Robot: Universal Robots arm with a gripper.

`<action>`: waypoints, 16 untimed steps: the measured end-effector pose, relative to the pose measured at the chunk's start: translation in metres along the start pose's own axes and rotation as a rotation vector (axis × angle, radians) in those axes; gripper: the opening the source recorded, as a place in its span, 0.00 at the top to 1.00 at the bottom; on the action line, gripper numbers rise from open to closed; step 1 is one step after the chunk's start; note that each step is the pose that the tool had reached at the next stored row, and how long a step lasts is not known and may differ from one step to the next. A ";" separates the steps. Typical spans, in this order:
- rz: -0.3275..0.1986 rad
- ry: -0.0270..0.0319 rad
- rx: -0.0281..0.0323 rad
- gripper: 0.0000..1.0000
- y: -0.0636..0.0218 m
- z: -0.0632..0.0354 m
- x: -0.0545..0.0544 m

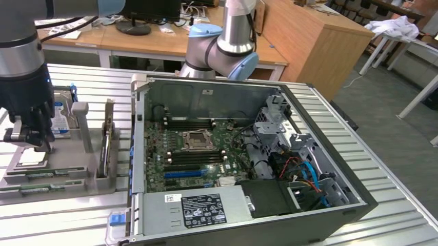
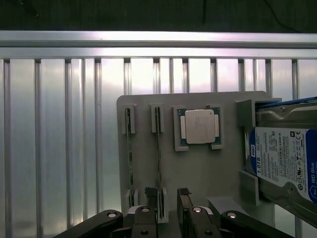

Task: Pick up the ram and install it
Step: 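Pick up the ram and move it above insertion slot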

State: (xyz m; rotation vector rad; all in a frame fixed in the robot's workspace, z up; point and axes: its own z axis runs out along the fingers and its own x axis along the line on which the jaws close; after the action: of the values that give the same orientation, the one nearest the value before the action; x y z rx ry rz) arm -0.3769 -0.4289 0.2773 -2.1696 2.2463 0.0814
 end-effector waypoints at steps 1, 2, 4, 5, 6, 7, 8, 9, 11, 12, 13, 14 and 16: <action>0.000 0.0000 0.0000 0.70 0.0000 0.0016 0.000; 0.000 0.0000 0.0000 0.70 -0.0001 0.0033 0.000; 0.000 0.0000 0.0001 0.70 -0.0002 0.0064 0.000; 0.000 0.0000 0.0000 0.70 -0.0002 0.0080 0.000; 0.000 0.0000 0.0000 0.70 -0.0002 0.0095 0.000; 0.000 0.0000 0.0000 0.70 -0.0003 0.0110 0.001; 0.000 0.0000 0.0000 0.70 -0.0003 0.0124 0.001; 0.000 0.0000 0.0000 0.70 -0.0003 0.0138 0.001; 0.000 0.0000 0.0000 0.70 -0.0004 0.0162 0.001; 0.000 0.0000 0.0001 0.70 -0.0004 0.0172 0.001; 0.000 -0.0001 0.0001 0.70 -0.0004 0.0182 0.001; 0.000 -0.0001 0.0000 0.70 -0.0005 0.0191 0.001; 0.000 -0.0002 0.0000 0.70 -0.0005 0.0211 0.001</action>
State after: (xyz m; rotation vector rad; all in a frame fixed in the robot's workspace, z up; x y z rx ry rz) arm -0.3769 -0.4289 0.2562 -2.1699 2.2458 0.0816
